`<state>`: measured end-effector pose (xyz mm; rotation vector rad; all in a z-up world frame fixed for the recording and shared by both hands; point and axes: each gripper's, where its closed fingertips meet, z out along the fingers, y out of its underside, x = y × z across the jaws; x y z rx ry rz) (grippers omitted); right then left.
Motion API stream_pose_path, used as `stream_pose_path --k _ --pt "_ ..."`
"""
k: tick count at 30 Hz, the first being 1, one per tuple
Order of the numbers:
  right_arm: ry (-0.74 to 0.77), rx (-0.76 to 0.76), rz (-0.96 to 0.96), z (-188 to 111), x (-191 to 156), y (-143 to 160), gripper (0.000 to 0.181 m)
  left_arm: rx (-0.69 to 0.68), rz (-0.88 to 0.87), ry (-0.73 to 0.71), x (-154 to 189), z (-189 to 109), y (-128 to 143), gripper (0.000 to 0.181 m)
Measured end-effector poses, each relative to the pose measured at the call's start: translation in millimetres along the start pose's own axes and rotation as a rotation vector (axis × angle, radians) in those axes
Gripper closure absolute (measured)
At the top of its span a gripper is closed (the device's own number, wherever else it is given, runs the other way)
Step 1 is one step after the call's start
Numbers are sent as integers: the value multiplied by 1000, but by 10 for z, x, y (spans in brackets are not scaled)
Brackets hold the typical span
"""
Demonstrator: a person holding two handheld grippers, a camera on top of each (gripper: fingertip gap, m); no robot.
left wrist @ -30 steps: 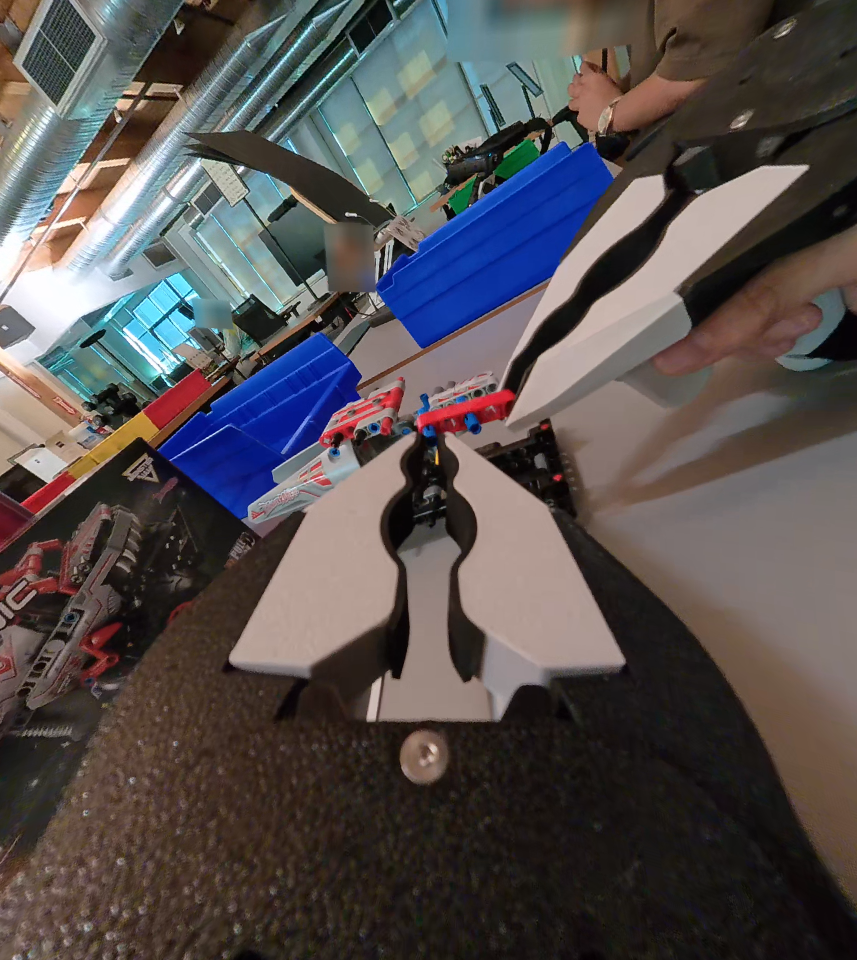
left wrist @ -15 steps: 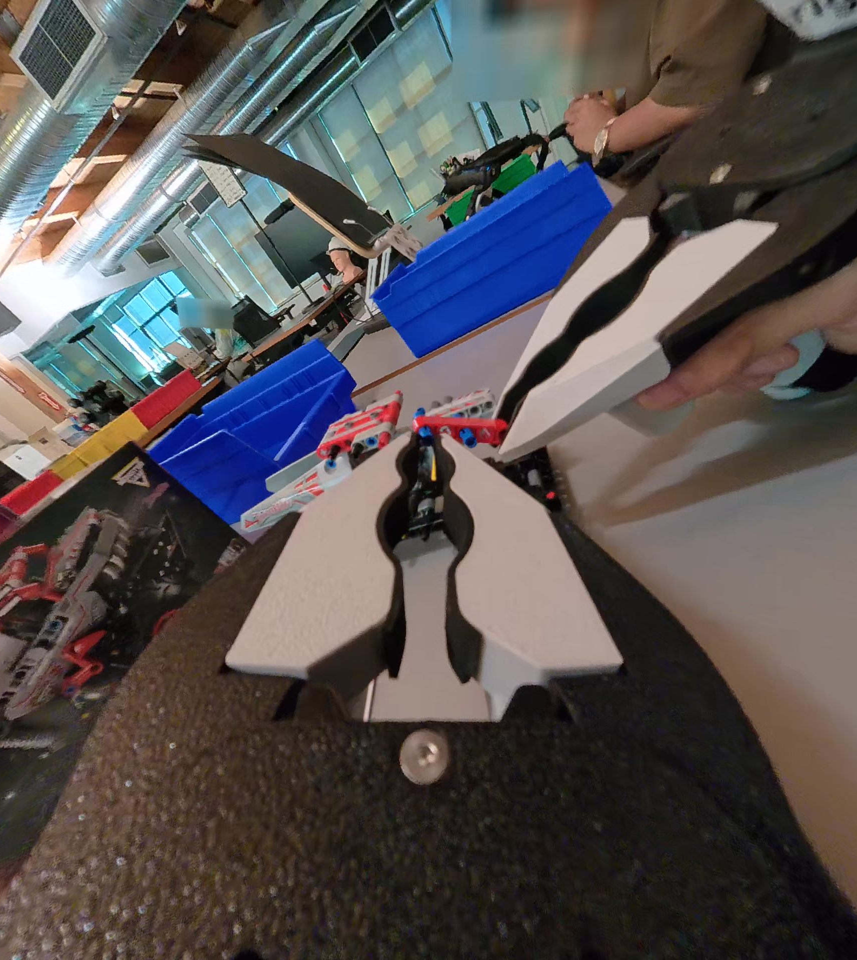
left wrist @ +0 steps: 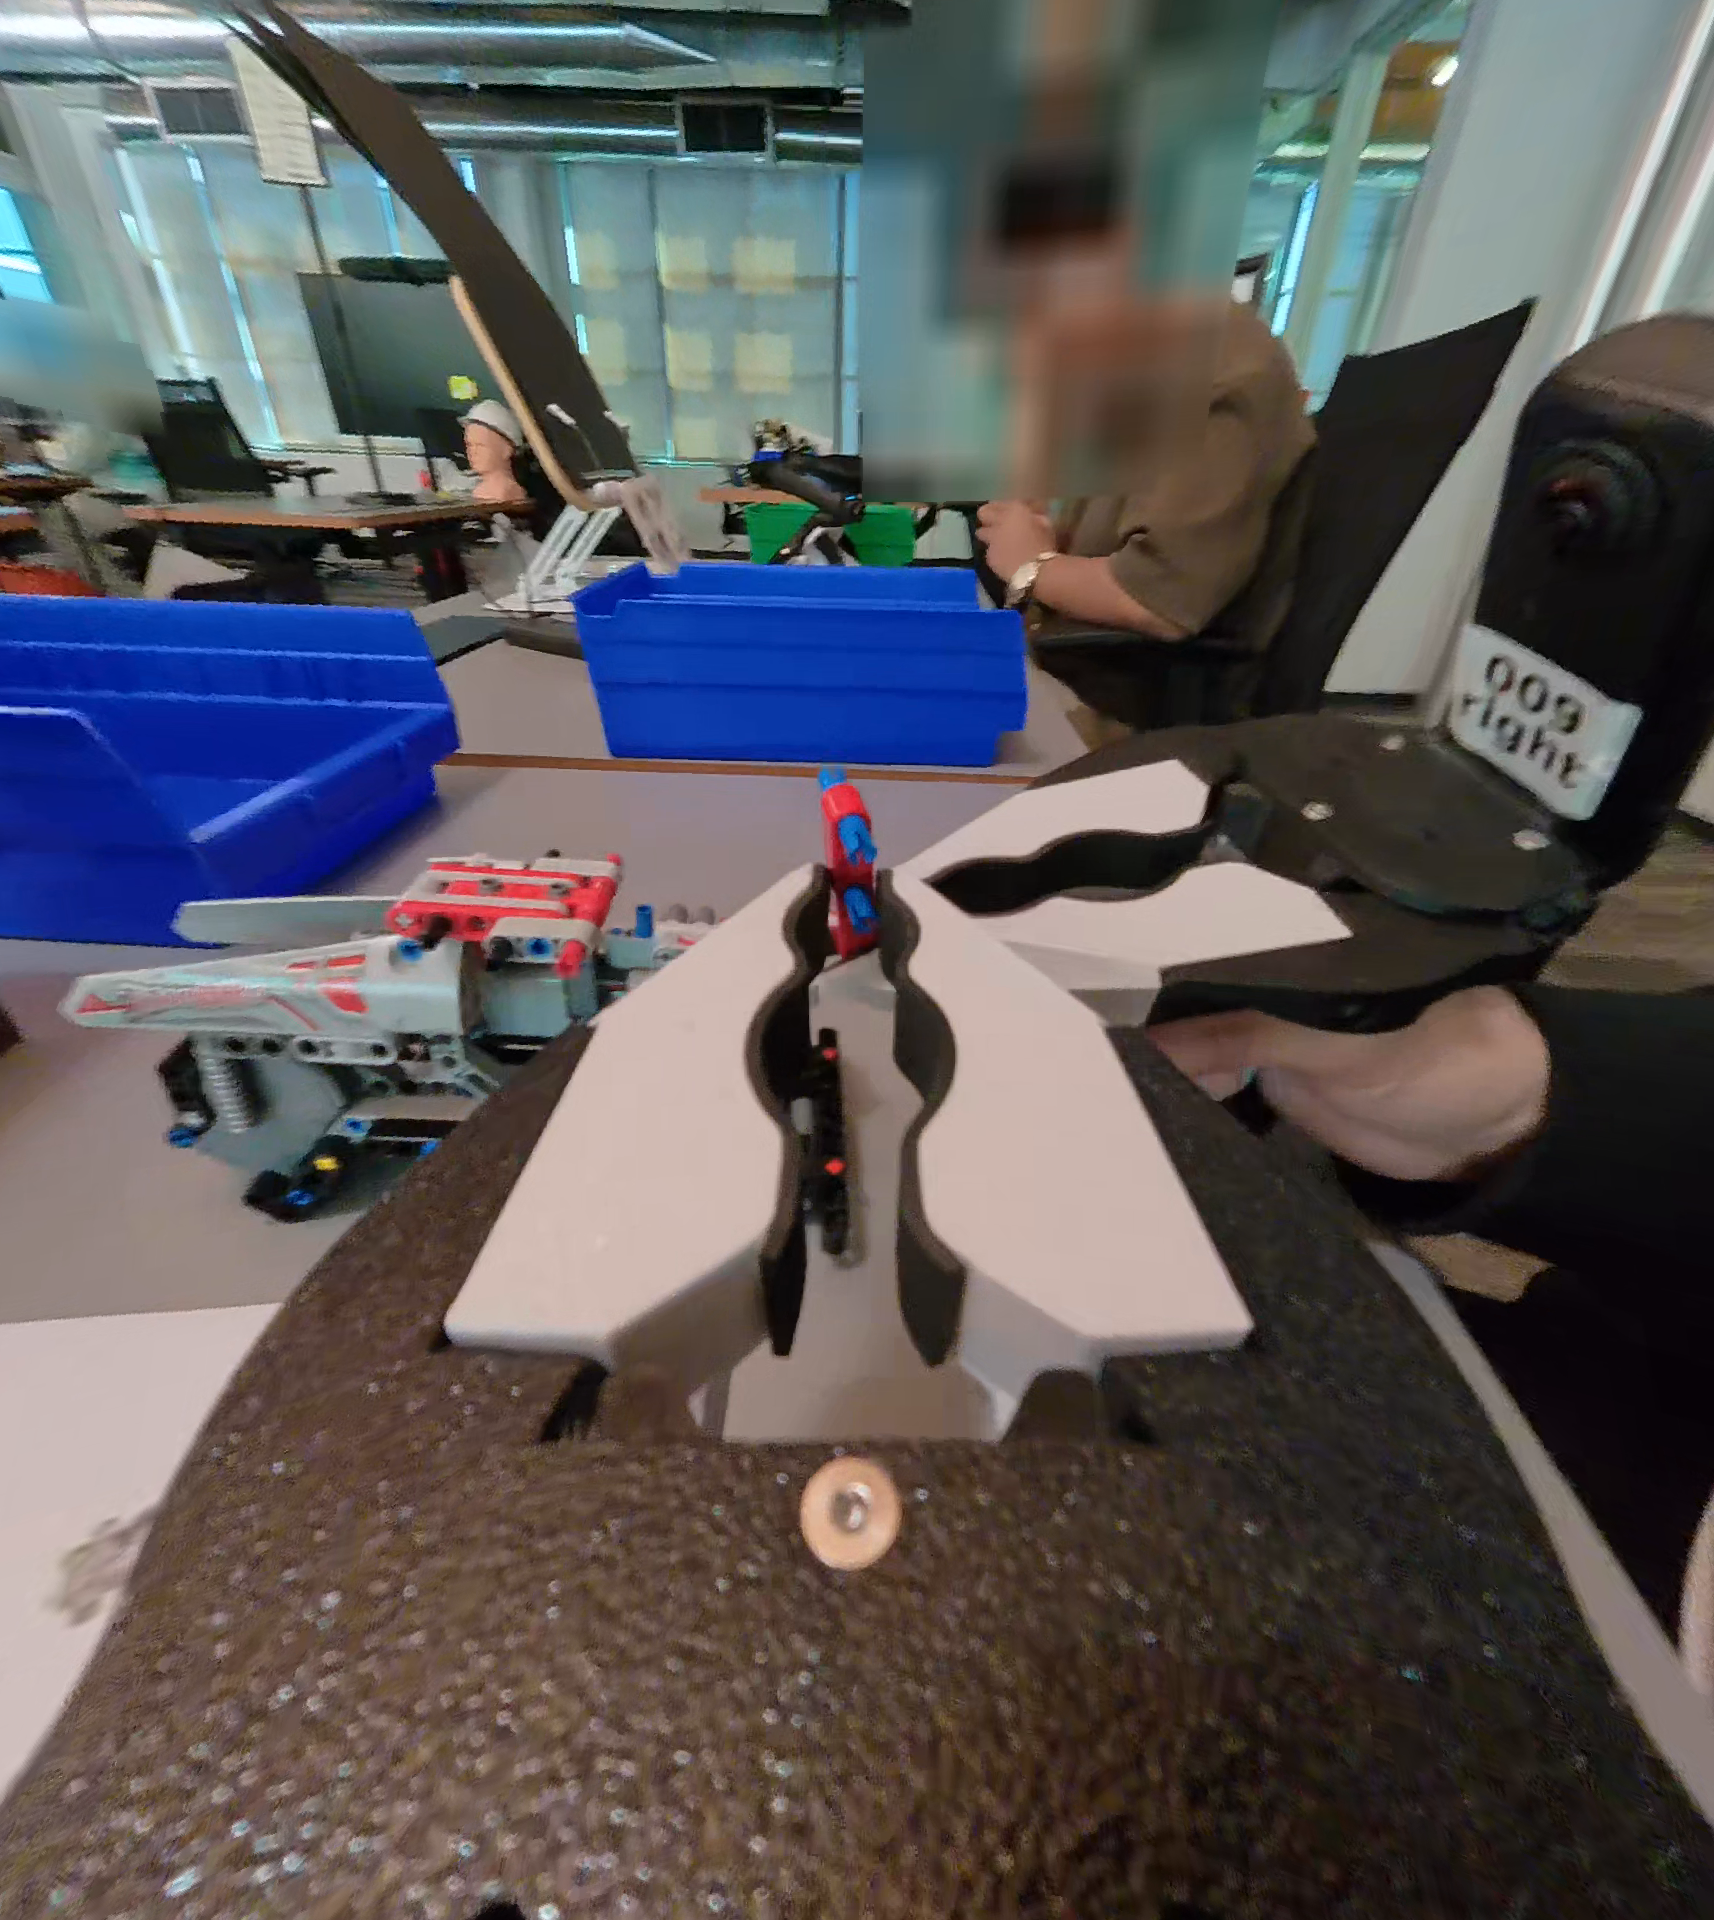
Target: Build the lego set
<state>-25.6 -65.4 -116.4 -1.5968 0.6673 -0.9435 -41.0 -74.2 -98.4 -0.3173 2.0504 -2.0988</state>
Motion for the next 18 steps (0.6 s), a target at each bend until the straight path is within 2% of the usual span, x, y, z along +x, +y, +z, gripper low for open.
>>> stream_pose_path --k 4,7,10,13,18 --pt "-50 -32 -7 34 -72 40 171 -72 294 -65 -31 -19 23 176" --pt "-145 -19 87 -8 -133 17 154 -117 749 -156 -86 -52 0 177" --pt "-184 58 228 -85 -81 -95 153 -171 1124 -208 -115 -63 65 177" --pt "-177 90 257 -116 -20 -127 149 -201 1220 -218 -134 -55 138 177" --pt "-192 17 156 -74 -125 -30 148 -234 1271 -206 -138 -37 211 177"
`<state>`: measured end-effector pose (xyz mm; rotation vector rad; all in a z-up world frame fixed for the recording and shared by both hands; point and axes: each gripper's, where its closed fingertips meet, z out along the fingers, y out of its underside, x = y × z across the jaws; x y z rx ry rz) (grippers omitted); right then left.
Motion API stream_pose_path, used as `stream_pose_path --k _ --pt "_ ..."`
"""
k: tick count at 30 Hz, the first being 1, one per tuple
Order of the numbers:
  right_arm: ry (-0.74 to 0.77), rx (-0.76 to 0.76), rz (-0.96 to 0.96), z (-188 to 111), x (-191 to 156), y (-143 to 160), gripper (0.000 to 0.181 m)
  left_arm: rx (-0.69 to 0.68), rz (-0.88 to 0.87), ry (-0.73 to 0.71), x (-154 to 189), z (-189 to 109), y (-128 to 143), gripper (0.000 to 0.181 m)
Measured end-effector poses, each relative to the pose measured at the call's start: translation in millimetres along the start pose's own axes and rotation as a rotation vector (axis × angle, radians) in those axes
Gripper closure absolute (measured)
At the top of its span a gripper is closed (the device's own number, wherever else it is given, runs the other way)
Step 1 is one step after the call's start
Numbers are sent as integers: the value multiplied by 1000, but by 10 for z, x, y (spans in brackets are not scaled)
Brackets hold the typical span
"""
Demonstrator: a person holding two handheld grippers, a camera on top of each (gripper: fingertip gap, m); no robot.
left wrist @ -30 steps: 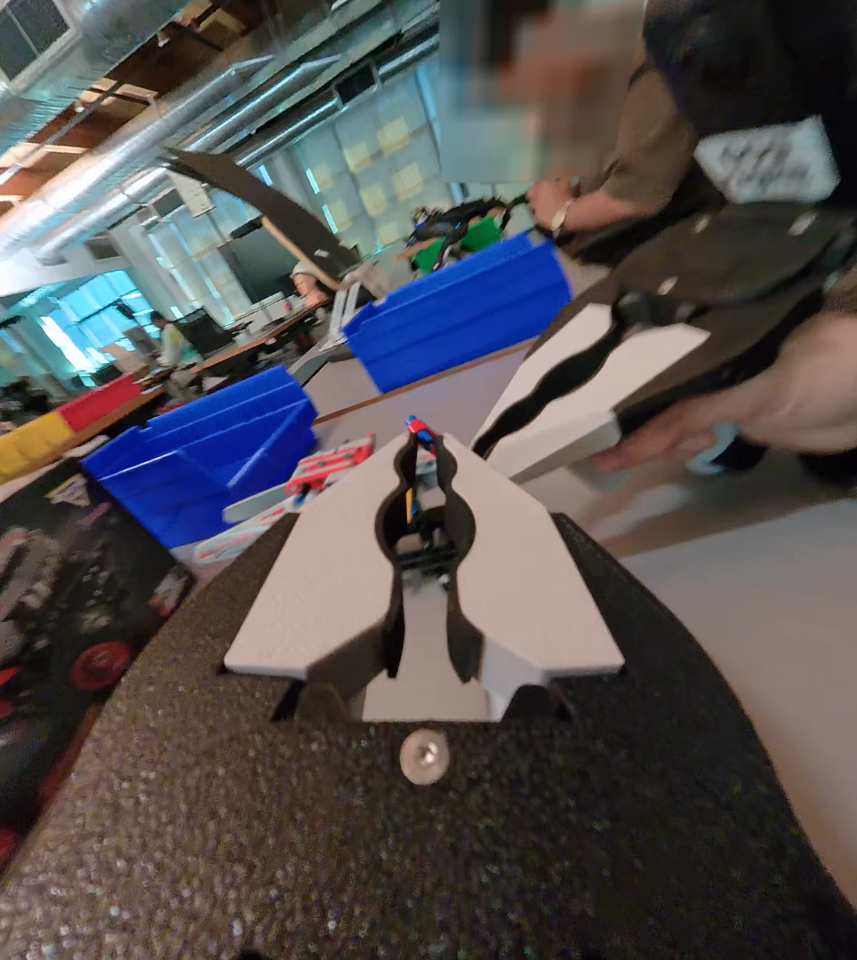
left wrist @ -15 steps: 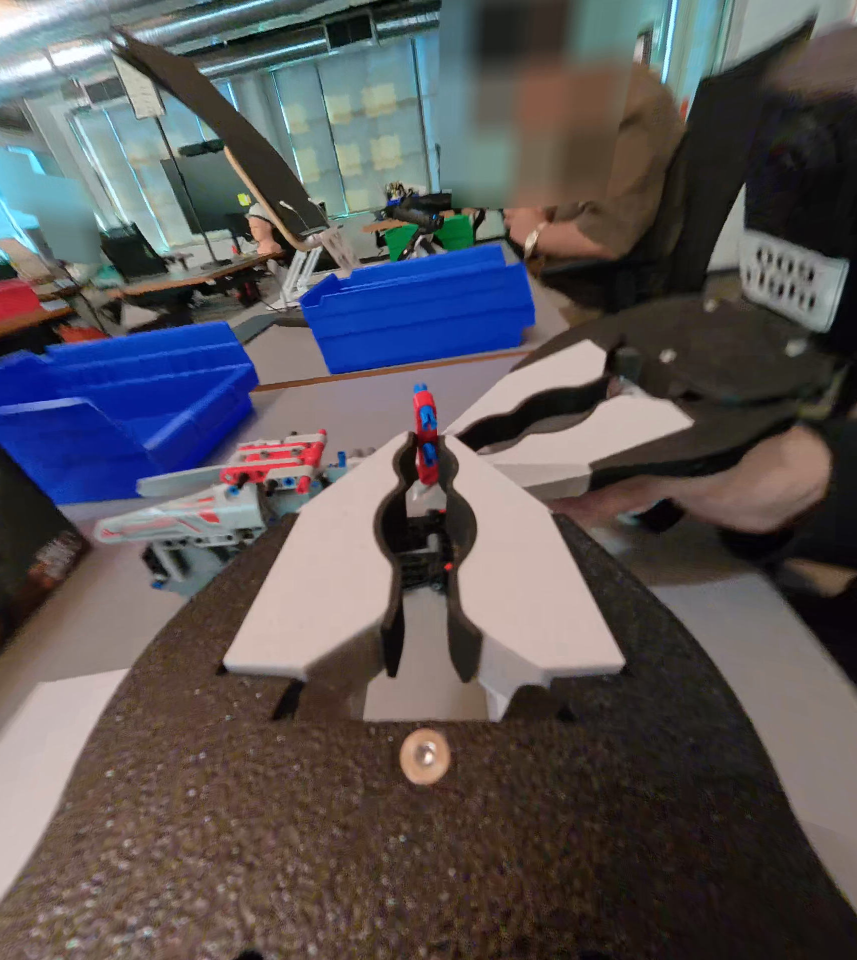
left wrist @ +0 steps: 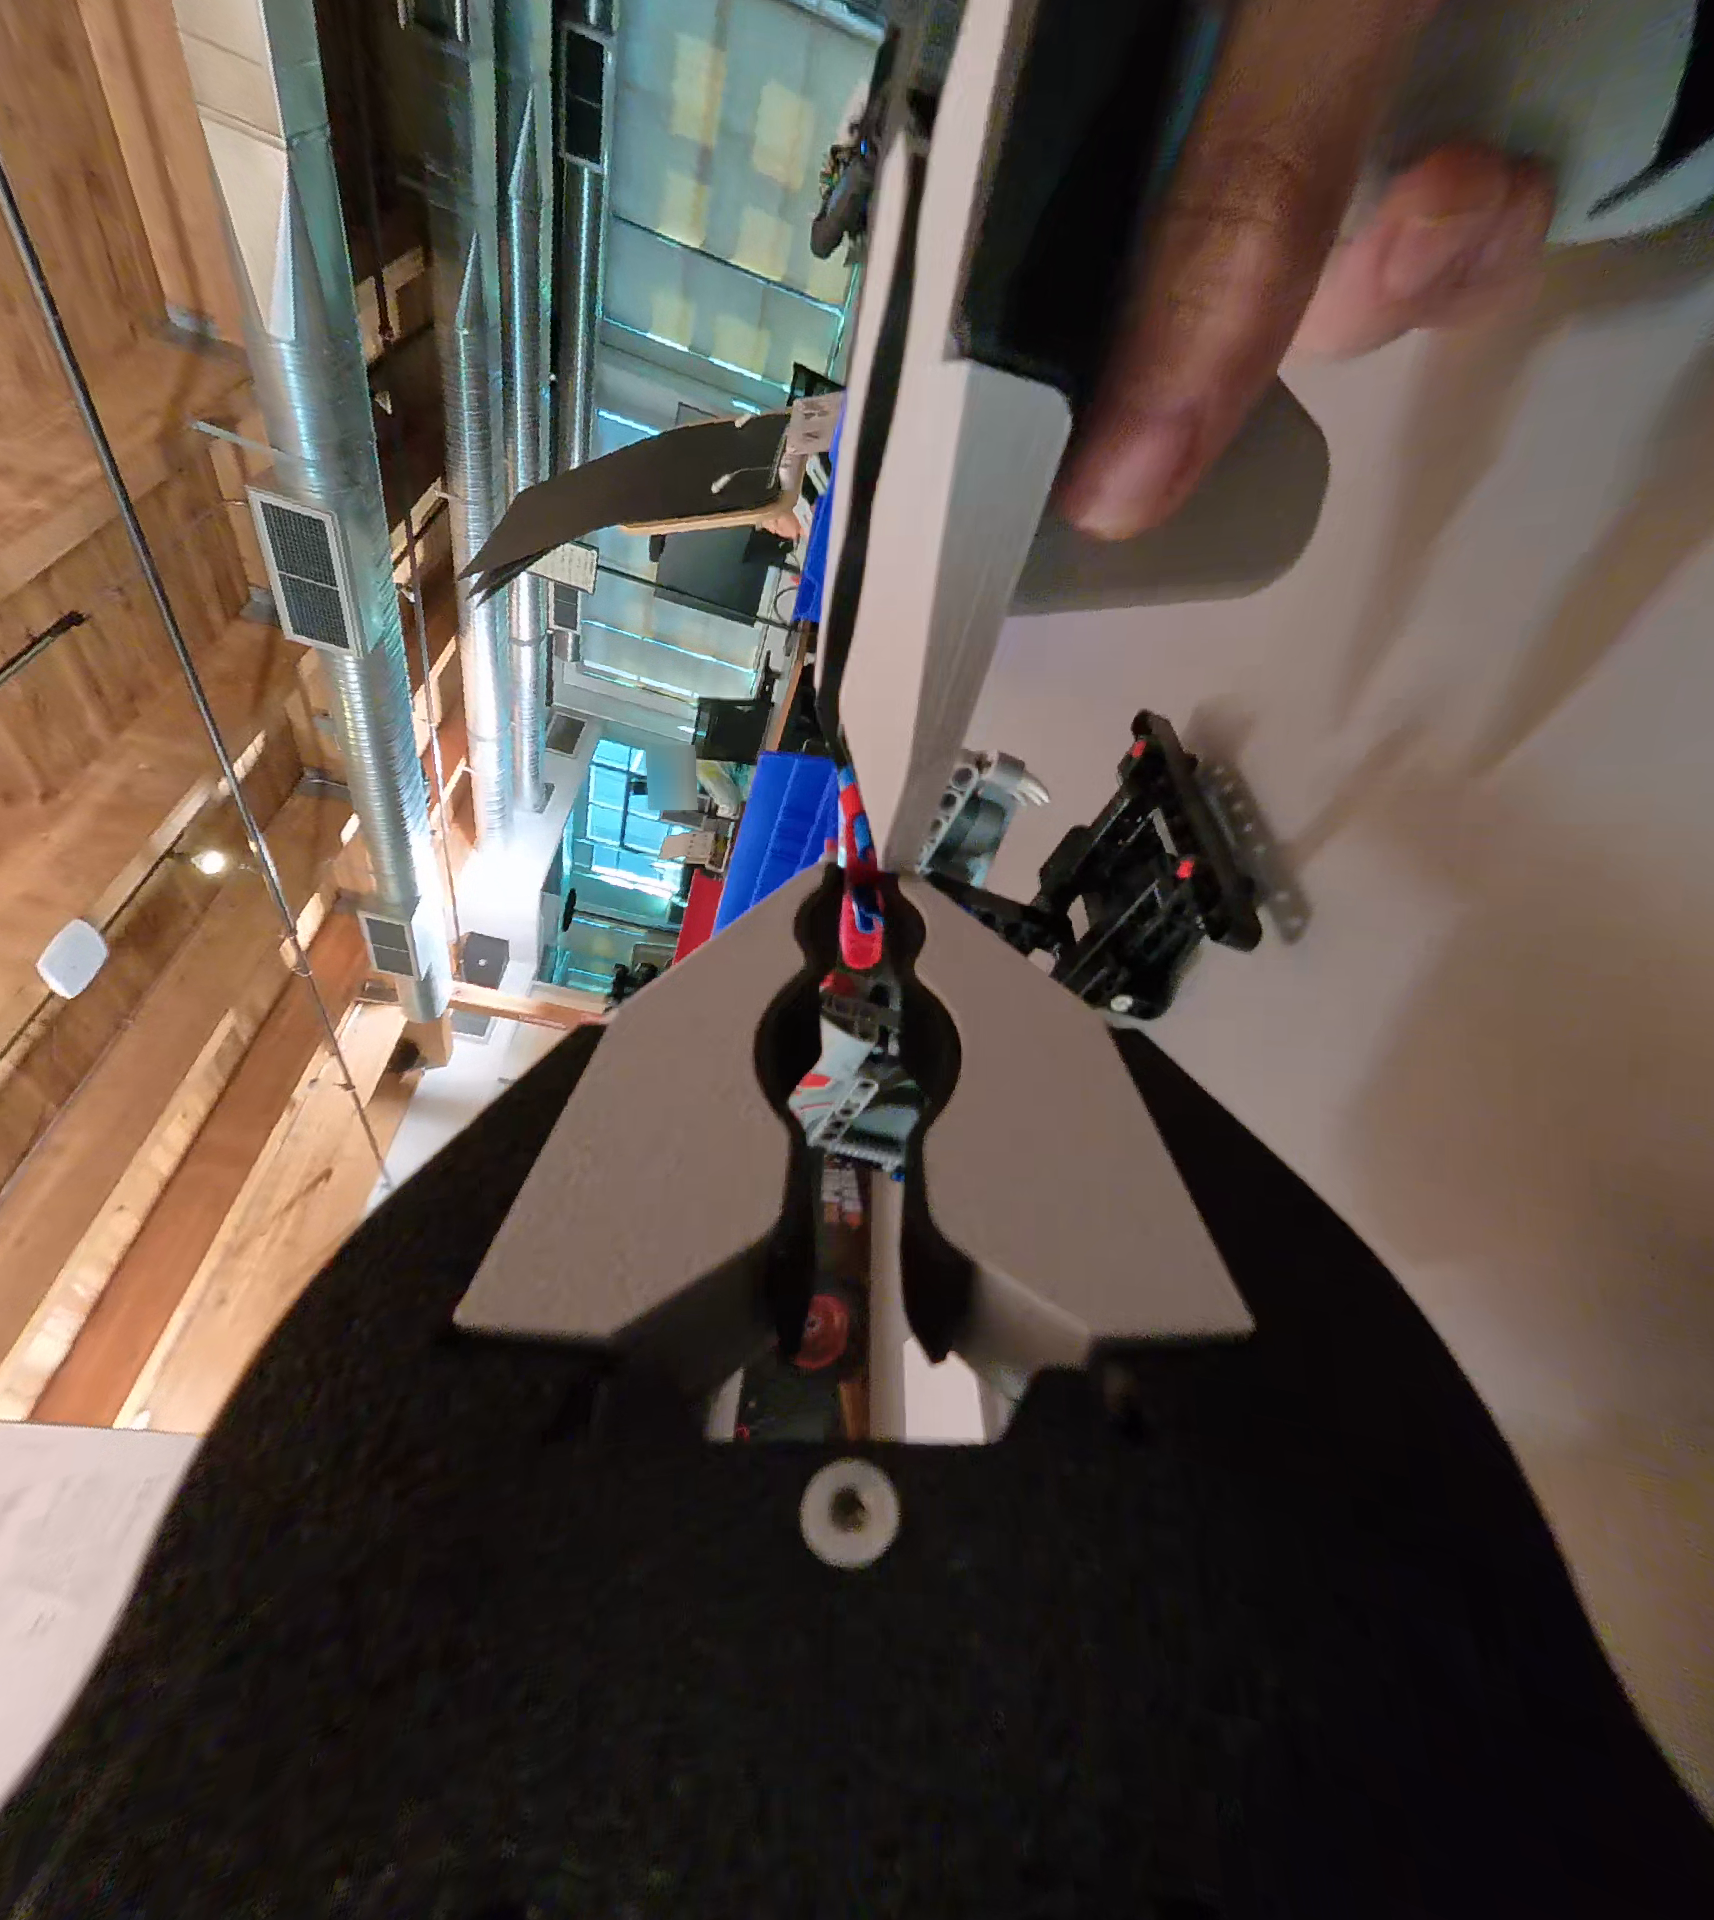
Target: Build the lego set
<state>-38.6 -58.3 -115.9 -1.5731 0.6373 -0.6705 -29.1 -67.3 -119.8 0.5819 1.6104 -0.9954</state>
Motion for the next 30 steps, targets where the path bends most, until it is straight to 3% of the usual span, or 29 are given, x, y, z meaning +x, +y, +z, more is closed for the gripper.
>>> stream_pose_path --k 3,12,20,24,30 --pt "31 -36 -44 26 10 49 159 -15 46 -6 14 6 19 177" --pt "61 -87 6 55 28 113 158 -44 180 -27 38 17 55 176" --pt "62 -95 51 54 36 125 159 -56 195 -40 58 27 64 177" --pt "74 -99 -25 39 60 132 159 -15 -22 -46 15 17 53 168" --pt "114 -20 -89 -29 130 28 159 104 -596 81 -13 -4 9 167"
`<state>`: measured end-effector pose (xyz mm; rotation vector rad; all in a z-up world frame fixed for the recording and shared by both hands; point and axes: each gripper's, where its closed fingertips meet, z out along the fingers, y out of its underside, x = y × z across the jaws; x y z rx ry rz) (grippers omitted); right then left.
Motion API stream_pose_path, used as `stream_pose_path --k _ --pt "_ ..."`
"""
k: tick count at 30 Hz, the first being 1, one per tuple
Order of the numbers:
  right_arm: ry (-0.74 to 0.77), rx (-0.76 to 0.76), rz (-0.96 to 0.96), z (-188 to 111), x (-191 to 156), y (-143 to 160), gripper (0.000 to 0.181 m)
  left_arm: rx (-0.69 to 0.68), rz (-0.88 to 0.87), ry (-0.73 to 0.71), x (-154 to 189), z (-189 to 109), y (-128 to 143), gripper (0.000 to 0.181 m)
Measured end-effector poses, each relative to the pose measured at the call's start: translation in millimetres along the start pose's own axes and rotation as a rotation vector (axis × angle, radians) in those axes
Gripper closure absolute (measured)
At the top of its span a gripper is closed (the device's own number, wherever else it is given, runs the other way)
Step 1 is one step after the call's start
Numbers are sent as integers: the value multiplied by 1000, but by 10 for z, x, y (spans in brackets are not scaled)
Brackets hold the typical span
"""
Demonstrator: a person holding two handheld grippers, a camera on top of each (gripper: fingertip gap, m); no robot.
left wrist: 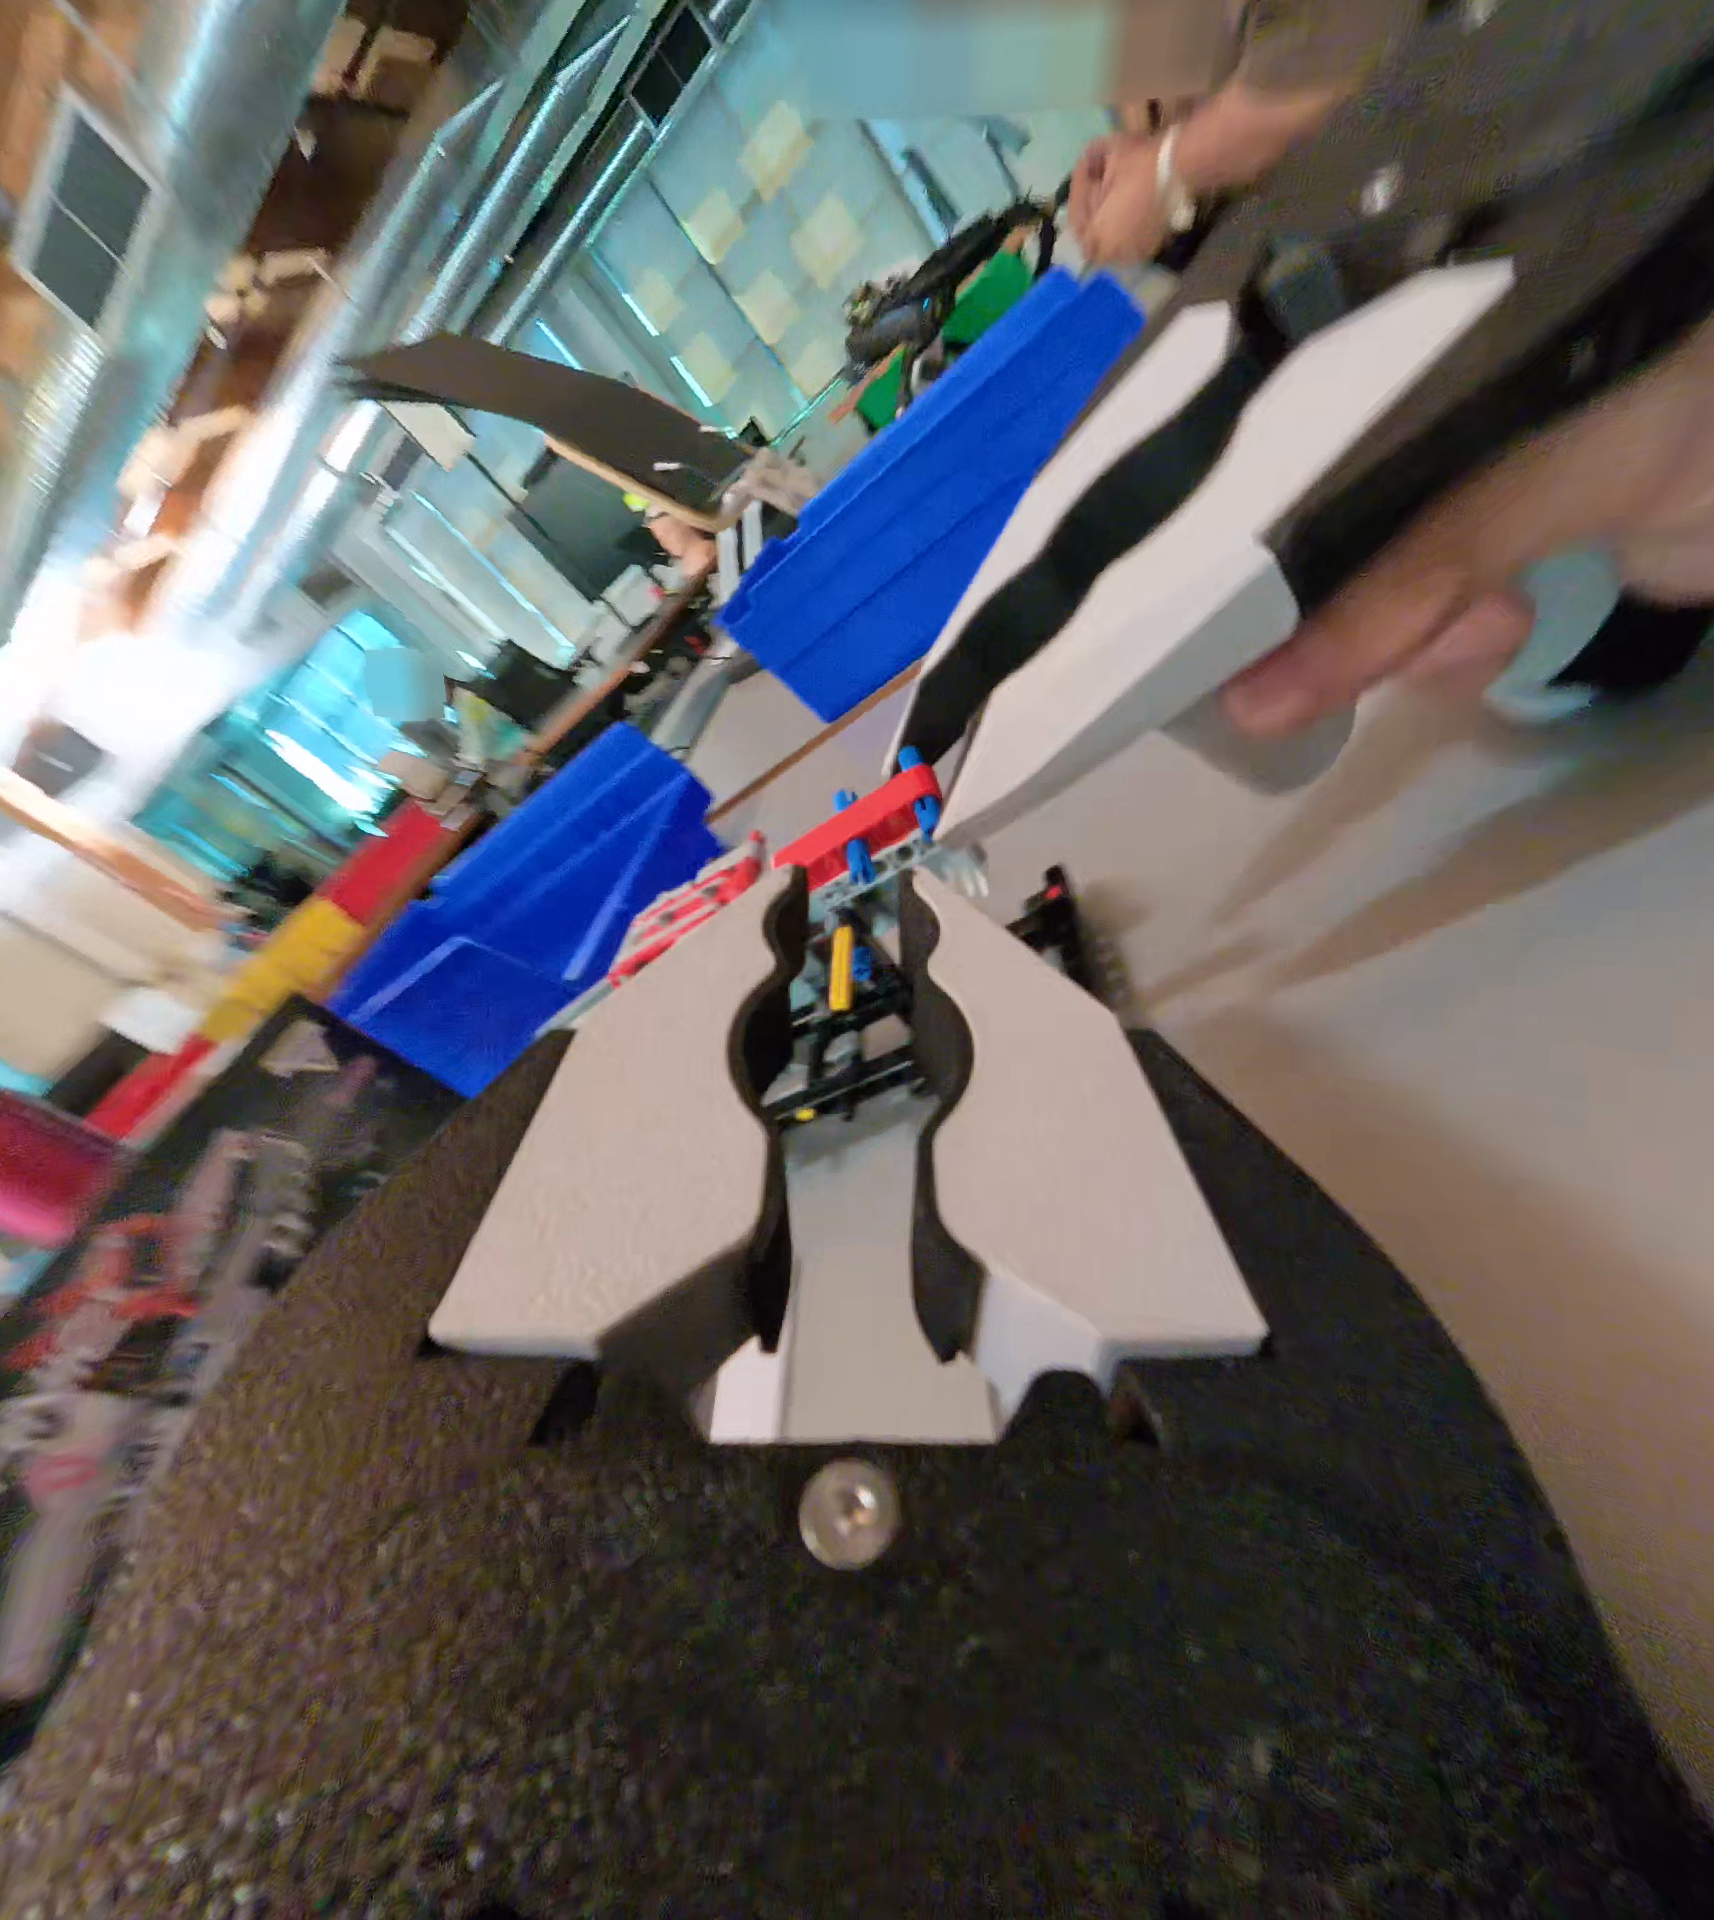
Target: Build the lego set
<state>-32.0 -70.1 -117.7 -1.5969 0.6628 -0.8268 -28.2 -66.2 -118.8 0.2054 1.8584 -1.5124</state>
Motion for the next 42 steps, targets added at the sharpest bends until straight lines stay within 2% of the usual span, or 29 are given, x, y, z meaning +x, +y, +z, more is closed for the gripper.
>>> stream_pose_path --k 4,8,15,25,31,38,42 --pt "-13 21 14 -9 12 -25 159 67 -263 62 -34 -20 -48 170" --pt "-40 29 22 -7 -12 -35 159 87 -374 94 -41 -25 -42 174" --pt "-65 89 23 -27 -56 -116 159 99 -383 104 -12 -26 -75 177" --pt "-57 60 6 13 -69 -83 159 74 -345 63 -36 -39 -34 179" --pt "-35 69 11 2 -35 -96 159 57 -395 62 -76 -52 1 179" --pt "-36 96 64 -26 22 -124 148 46 -449 65 -126 -66 40 179" --pt "-24 90 59 -19 30 -116 148 16 -445 75 -101 -62 72 180"
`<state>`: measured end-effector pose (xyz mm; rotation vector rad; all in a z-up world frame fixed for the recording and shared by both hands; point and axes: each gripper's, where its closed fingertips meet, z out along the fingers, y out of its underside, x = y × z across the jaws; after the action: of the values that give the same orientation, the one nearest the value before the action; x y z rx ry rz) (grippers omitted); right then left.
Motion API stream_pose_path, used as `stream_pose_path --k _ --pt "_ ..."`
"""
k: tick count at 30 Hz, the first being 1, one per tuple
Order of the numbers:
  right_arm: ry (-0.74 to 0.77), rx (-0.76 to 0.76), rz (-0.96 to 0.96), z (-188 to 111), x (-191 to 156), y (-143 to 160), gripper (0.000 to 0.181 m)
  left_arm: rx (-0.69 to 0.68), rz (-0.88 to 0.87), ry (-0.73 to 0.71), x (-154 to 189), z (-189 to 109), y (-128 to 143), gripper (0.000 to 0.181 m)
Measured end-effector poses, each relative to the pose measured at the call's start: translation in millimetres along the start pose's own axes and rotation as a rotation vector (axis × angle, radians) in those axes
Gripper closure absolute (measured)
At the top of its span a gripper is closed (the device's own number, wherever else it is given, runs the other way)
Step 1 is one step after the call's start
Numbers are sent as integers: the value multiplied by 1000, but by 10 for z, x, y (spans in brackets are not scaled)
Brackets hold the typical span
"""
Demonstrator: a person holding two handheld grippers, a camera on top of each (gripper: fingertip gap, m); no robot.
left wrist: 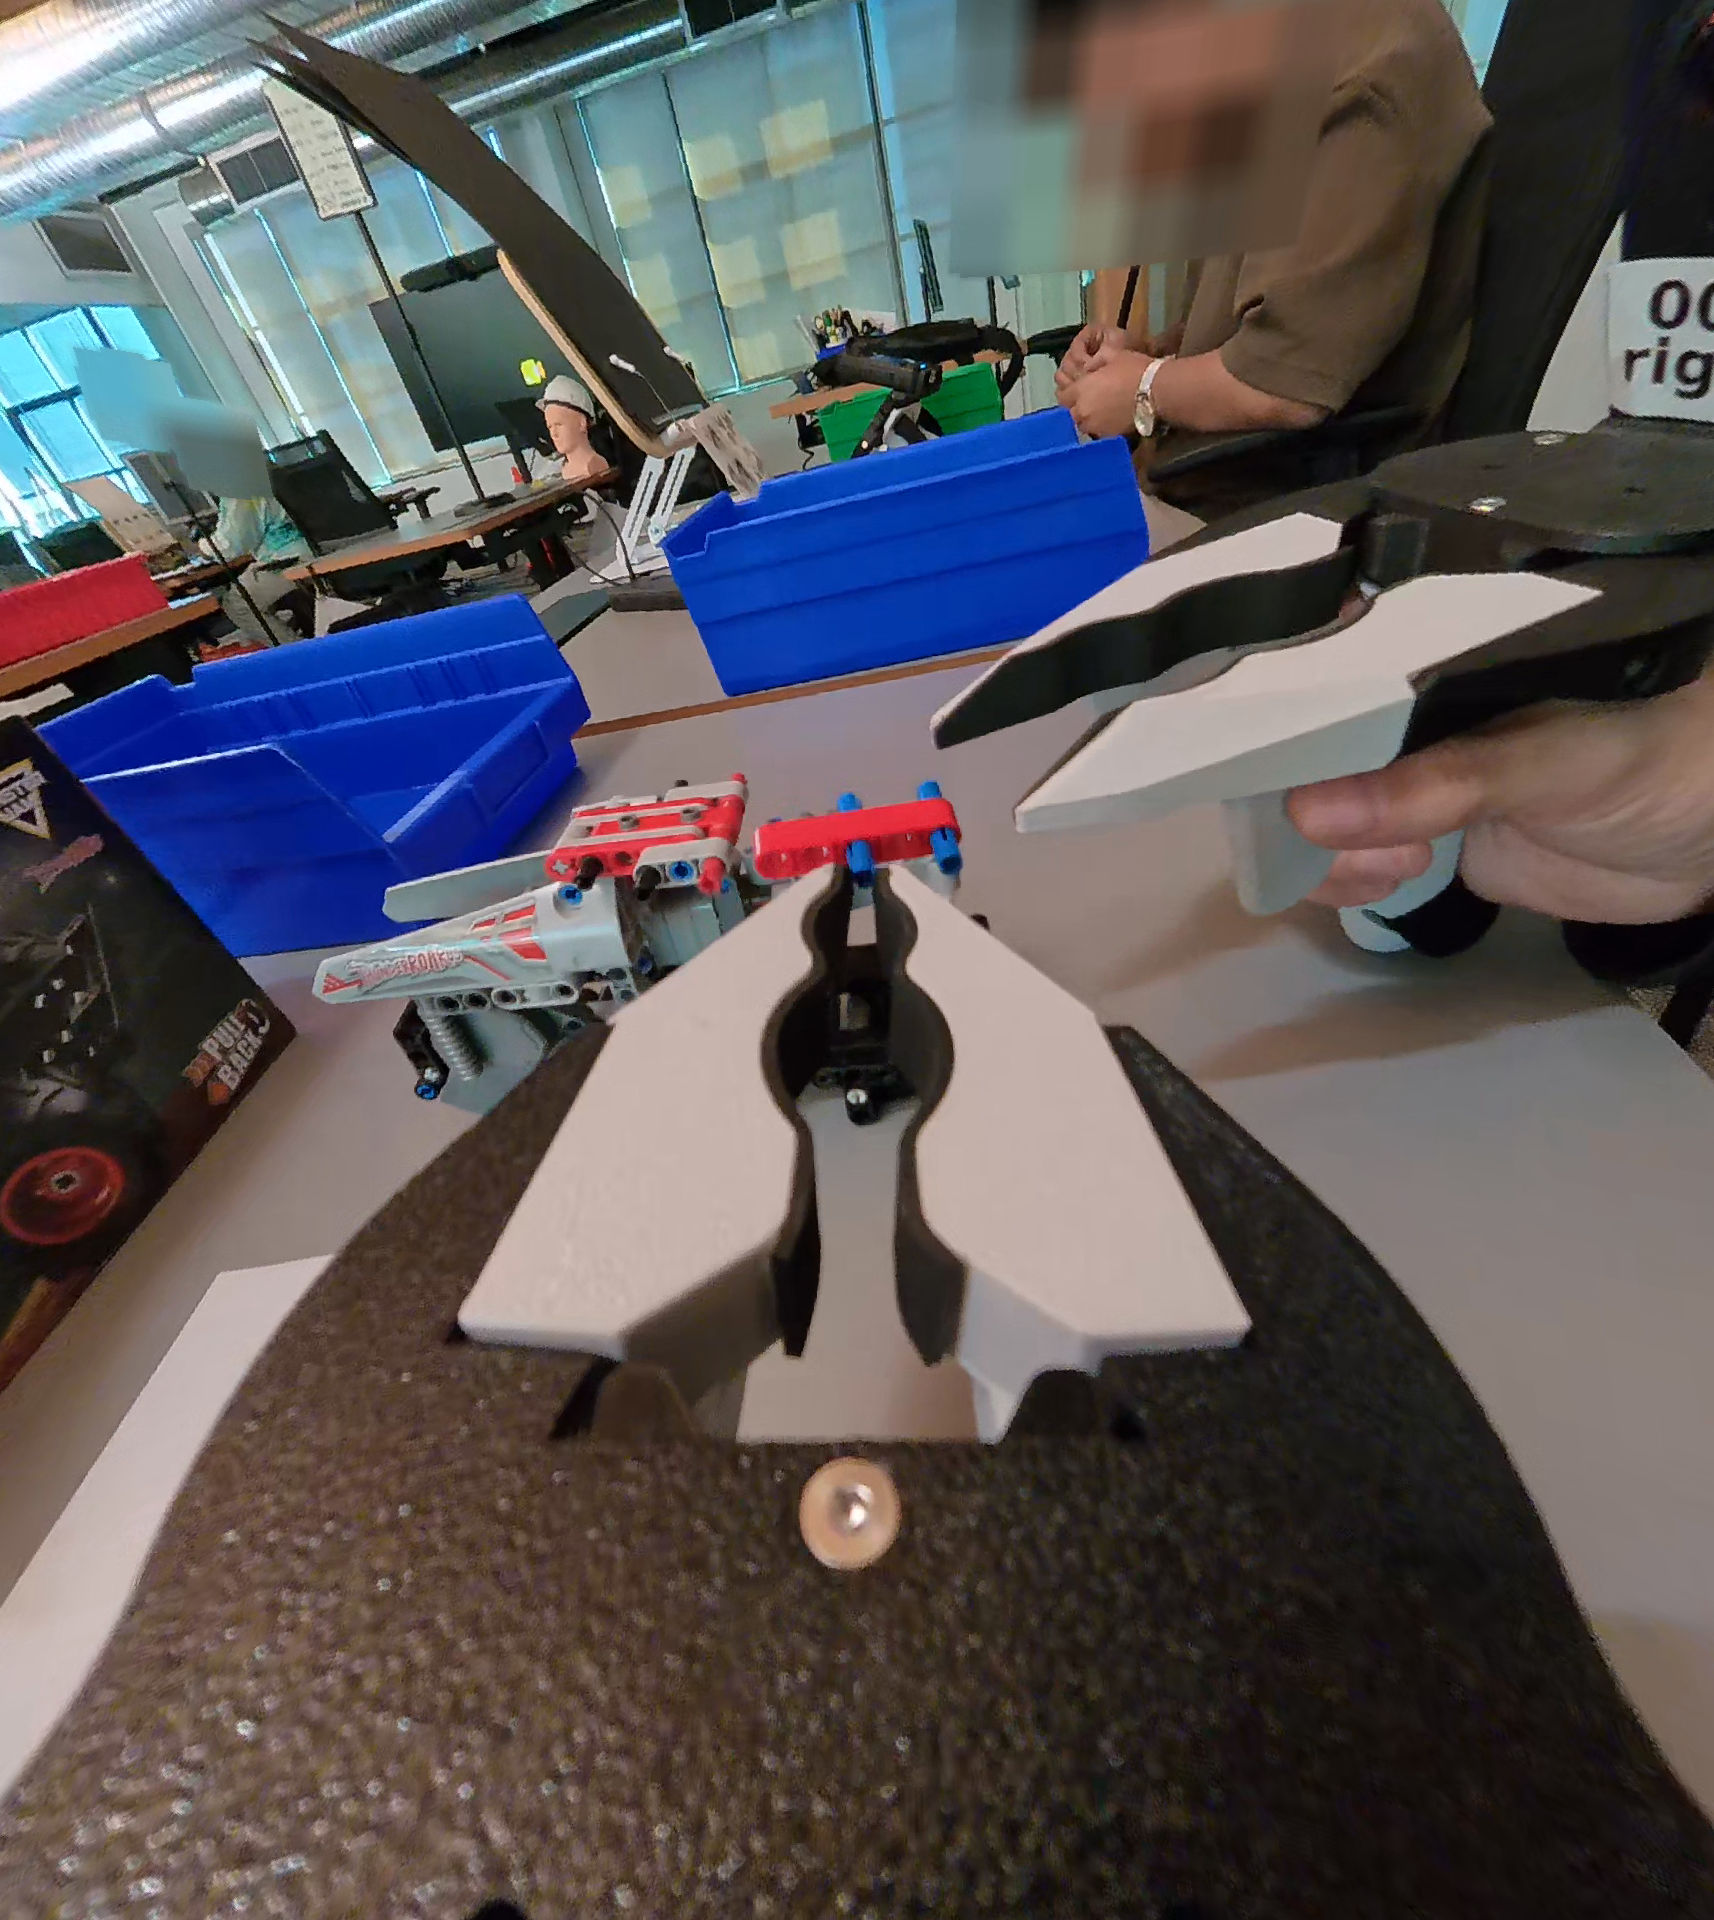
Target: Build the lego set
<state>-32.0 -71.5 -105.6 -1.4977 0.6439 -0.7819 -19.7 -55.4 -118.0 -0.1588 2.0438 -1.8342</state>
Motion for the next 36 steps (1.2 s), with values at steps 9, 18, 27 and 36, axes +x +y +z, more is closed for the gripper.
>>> stream_pose_path --k 9,18,27,36 --pt "-13 -38 -9 40 -26 49 148 -9 -28 22 4 5 8 179" --pt "-33 -64 -32 64 -73 84 150 -19 -8 20 26 19 16 180" --pt "-8 -57 1 57 -6 75 152 13 142 -73 18 -15 -18 180" --pt "-13 -137 -37 131 -51 184 155 -2 284 -106 5 -31 40 179"
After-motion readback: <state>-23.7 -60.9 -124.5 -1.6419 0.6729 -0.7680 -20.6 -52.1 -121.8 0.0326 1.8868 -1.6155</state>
